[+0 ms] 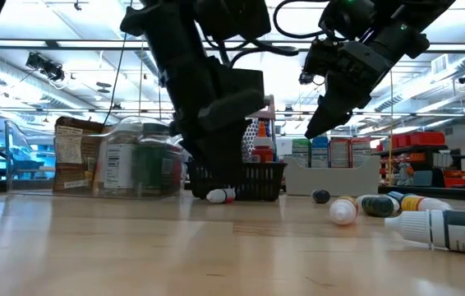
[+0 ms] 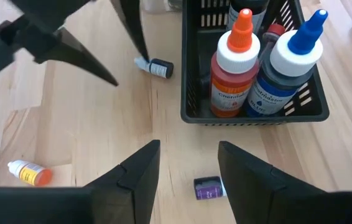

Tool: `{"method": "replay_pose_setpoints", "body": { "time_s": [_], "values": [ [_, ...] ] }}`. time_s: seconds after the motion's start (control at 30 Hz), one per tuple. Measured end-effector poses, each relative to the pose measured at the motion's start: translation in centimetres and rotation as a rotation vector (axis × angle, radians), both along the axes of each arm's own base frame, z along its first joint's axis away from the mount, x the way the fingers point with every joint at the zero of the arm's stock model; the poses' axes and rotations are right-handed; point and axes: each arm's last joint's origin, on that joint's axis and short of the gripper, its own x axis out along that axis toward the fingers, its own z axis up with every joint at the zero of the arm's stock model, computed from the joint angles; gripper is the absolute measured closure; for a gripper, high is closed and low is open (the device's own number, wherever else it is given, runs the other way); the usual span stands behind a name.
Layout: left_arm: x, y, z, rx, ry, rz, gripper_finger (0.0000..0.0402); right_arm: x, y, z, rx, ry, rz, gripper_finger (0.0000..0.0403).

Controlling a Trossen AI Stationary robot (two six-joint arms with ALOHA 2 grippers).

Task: Pick & Place Kitchen Items
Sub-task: Put the small red food coloring bottle into the black bin

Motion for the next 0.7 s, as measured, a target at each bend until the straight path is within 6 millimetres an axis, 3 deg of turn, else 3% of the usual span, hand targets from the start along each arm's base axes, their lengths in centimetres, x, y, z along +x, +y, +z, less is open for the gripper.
{"method": "replay_pose_setpoints", "body": {
  "time_s": [0.17, 0.6, 0.7],
  "values": [
    [-0.1, 0.2, 0.0, 0.039, -0.020, 0.077, 0.0204, 0.0, 0.0, 0.0, 0.000, -0.006, 0.000, 0.0231],
    [-0.3, 0.7, -0.1, 0.057, 0.015, 0.076, 0.0233, 0.1, 0.0, 0.0, 0.000, -0.007, 0.000, 0.0231],
    [-0.5, 1.2, -0.9, 0.020, 0.019, 0.075, 0.0233, 0.1, 0.0, 0.0, 0.000, -0.007, 0.000, 0.0231]
  ]
}}
